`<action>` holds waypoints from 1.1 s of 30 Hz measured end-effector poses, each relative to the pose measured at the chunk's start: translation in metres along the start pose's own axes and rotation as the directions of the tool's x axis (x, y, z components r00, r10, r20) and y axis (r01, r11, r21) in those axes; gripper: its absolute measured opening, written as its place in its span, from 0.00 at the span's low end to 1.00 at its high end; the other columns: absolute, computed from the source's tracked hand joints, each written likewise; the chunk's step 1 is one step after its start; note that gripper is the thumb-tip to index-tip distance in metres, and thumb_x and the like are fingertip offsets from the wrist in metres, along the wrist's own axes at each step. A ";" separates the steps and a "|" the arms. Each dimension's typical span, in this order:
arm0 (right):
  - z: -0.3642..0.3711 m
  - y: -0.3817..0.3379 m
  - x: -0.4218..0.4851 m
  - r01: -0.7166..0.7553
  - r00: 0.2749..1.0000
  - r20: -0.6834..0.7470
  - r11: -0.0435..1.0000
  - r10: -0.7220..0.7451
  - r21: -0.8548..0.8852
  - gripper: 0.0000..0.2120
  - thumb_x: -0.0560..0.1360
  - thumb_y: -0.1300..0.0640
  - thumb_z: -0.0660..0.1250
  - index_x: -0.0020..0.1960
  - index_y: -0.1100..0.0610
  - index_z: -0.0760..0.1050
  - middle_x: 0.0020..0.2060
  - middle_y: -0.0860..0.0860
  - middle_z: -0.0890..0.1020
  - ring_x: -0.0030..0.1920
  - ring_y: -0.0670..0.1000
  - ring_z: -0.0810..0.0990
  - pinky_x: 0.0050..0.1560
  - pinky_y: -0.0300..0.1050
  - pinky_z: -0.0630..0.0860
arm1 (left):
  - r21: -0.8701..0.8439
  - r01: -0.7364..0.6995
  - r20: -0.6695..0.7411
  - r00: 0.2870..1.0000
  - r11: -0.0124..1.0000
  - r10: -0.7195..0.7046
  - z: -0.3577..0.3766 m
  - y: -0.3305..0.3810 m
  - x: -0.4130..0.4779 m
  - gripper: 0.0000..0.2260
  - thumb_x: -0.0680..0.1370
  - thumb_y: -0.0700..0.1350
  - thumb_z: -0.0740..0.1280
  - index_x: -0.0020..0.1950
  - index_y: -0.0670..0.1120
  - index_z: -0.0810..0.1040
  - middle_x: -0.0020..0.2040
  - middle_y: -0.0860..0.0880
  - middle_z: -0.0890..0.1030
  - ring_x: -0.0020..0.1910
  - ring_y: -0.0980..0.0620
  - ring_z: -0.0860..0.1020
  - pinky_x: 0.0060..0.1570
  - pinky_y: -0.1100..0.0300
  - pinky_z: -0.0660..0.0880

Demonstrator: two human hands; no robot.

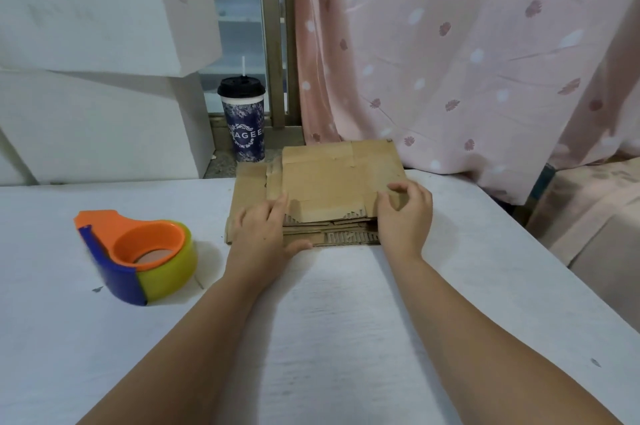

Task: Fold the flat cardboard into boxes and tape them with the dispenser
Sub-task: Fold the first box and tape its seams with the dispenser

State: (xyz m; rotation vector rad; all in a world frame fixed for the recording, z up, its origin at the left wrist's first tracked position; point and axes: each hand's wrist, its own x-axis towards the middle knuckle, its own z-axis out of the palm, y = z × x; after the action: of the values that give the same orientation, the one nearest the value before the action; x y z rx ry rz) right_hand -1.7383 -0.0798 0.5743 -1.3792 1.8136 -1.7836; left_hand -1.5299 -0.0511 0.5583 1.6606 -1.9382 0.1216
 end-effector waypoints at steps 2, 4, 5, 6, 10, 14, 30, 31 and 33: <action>-0.004 -0.003 -0.005 -0.010 1.000 -0.026 1.000 0.011 0.022 0.07 0.72 0.61 0.68 0.48 0.54 0.77 0.56 0.48 0.76 0.61 0.50 0.71 0.64 0.46 0.66 | -0.093 0.044 -0.023 0.999 0.995 -0.046 -0.004 0.005 -0.004 0.42 0.69 0.66 0.67 0.77 0.48 0.57 0.62 0.51 0.72 0.64 0.50 0.66 0.64 0.53 0.53; -0.009 -0.006 -0.012 -0.031 0.999 -0.017 0.996 0.033 0.079 0.07 0.73 0.62 0.68 0.49 0.52 0.76 0.57 0.48 0.76 0.62 0.49 0.69 0.65 0.44 0.65 | -0.349 0.202 -0.015 0.975 0.915 -0.220 -0.008 0.009 -0.006 0.39 0.72 0.67 0.63 0.76 0.49 0.58 0.62 0.53 0.72 0.67 0.50 0.65 0.67 0.51 0.54; -0.013 -0.007 -0.015 -0.051 0.999 0.007 0.988 0.051 0.143 0.08 0.73 0.63 0.67 0.49 0.51 0.76 0.57 0.47 0.76 0.63 0.47 0.70 0.66 0.44 0.65 | -0.520 0.297 0.041 0.945 0.801 -0.325 -0.010 0.010 -0.008 0.36 0.73 0.68 0.58 0.75 0.49 0.61 0.64 0.54 0.72 0.69 0.50 0.64 0.70 0.49 0.55; -0.017 -0.009 -0.019 -0.079 0.997 0.040 0.974 0.072 0.212 0.10 0.73 0.63 0.67 0.49 0.50 0.75 0.57 0.46 0.76 0.62 0.45 0.71 0.67 0.44 0.66 | -0.673 0.370 0.118 0.909 0.641 -0.401 -0.013 0.010 -0.010 0.34 0.74 0.69 0.54 0.73 0.50 0.66 0.67 0.51 0.72 0.70 0.49 0.64 0.71 0.47 0.57; -0.036 -0.010 -0.033 -0.143 0.973 0.216 0.943 0.078 0.302 0.18 0.74 0.67 0.64 0.53 0.44 0.72 0.56 0.42 0.76 0.62 0.44 0.72 0.69 0.49 0.67 | -0.843 0.441 0.190 0.779 0.307 -0.597 -0.019 0.012 -0.022 0.24 0.79 0.64 0.51 0.44 0.50 0.78 0.48 0.50 0.80 0.44 0.62 0.77 0.46 0.66 0.72; -0.045 -0.016 -0.052 -0.124 0.907 0.421 0.966 0.017 0.228 0.22 0.76 0.67 0.63 0.60 0.42 0.71 0.61 0.41 0.73 0.64 0.41 0.69 0.69 0.46 0.67 | -0.802 0.411 0.025 0.749 0.434 -0.662 -0.033 0.024 -0.038 0.20 0.82 0.58 0.47 0.59 0.50 0.74 0.43 0.60 0.75 0.39 0.67 0.72 0.36 0.75 0.63; -0.082 -0.077 -0.101 -0.103 0.809 0.558 0.892 -0.182 0.440 0.36 0.66 0.31 0.65 0.71 0.36 0.58 0.65 0.31 0.69 0.62 0.28 0.69 0.55 0.24 0.68 | -0.813 -0.040 -0.171 0.970 0.580 -0.173 -0.087 0.059 -0.095 0.27 0.74 0.65 0.55 0.71 0.63 0.55 0.69 0.62 0.66 0.67 0.62 0.67 0.65 0.63 0.67; -0.085 -0.079 -0.101 -0.045 0.815 0.534 0.894 -0.226 0.447 0.34 0.67 0.33 0.64 0.70 0.33 0.58 0.67 0.30 0.66 0.65 0.30 0.66 0.60 0.25 0.67 | -0.815 -0.045 -0.170 0.972 0.578 -0.163 -0.087 0.059 -0.097 0.27 0.74 0.67 0.55 0.72 0.64 0.55 0.71 0.60 0.65 0.69 0.60 0.65 0.67 0.59 0.66; -0.090 -0.082 -0.100 0.006 0.810 0.522 0.895 -0.265 0.446 0.28 0.69 0.33 0.63 0.67 0.28 0.60 0.70 0.31 0.65 0.70 0.35 0.63 0.69 0.37 0.64 | -0.799 -0.048 -0.176 0.972 0.599 -0.157 -0.091 0.061 -0.099 0.31 0.73 0.70 0.54 0.74 0.61 0.58 0.73 0.54 0.65 0.71 0.55 0.65 0.69 0.49 0.65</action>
State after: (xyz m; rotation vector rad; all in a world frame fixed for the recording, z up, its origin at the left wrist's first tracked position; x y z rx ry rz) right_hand -1.7158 0.0682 0.6235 -1.6503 0.9592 -1.4681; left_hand -1.5476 0.0880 0.6042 1.0118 -1.4080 -0.5089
